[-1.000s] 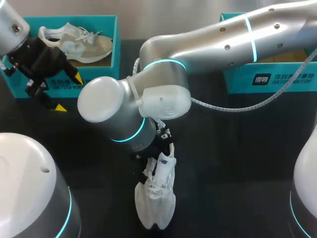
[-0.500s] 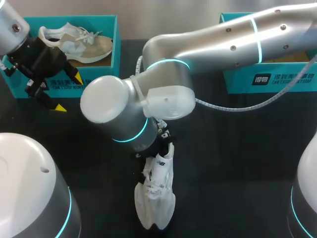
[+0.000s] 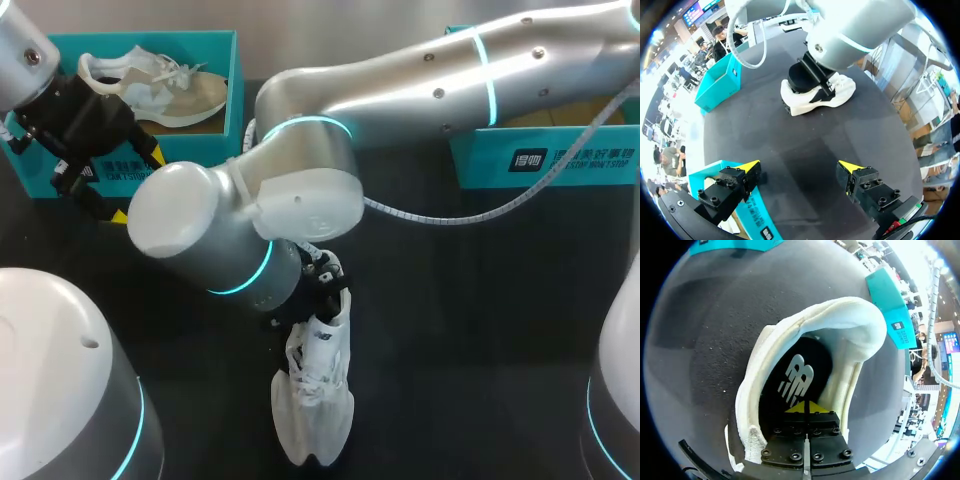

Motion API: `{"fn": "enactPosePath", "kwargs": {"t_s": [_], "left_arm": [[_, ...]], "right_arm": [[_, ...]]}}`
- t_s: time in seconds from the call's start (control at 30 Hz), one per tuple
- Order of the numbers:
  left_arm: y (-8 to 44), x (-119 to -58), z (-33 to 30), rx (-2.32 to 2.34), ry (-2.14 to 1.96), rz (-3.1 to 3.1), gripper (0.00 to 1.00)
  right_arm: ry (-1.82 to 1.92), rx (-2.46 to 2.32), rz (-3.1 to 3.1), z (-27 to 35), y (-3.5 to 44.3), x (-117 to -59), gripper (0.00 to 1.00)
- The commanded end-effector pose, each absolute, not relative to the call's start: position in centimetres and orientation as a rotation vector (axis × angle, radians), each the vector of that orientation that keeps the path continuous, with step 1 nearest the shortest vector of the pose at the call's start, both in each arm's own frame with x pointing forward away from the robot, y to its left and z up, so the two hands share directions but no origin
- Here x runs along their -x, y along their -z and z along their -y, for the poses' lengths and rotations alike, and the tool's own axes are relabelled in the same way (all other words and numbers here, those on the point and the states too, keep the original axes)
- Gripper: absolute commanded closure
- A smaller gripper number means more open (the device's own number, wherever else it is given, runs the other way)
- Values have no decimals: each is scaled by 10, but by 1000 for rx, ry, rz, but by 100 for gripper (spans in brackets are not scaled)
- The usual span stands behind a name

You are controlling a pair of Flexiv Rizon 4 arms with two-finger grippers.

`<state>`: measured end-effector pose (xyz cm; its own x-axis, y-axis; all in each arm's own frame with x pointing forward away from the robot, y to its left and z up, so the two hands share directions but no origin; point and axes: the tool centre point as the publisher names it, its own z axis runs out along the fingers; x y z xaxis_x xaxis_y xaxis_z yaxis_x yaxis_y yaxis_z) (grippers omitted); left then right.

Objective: Take the shoe out of the shoebox, open the shoe tongue, remove and reinsert the insole, then place the shoe into the shoebox

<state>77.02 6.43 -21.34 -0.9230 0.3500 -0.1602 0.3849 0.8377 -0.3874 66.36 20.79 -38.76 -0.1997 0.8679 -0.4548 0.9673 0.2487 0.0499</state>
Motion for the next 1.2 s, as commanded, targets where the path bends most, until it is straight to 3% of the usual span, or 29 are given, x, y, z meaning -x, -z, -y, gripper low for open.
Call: {"fn": "enactPosePath", "kwargs": {"t_s": [0.03,0.2,0.73,1.2], "left_arm": [[213,-769,-65,-588,642,-2931,0],[213,-769,-65,-588,642,-2931,0],[213,-769,-65,-588,642,-2931,0],[213,-769,-65,-588,642,-2931,0]], "right_arm": [[176,-2308,-1491,-212,433,-665,100],[116,-2392,-1552,-211,441,-667,100],[-113,-2284,-1580,-221,367,-681,100],[-67,-2179,-1566,-224,386,-707,100]]}}
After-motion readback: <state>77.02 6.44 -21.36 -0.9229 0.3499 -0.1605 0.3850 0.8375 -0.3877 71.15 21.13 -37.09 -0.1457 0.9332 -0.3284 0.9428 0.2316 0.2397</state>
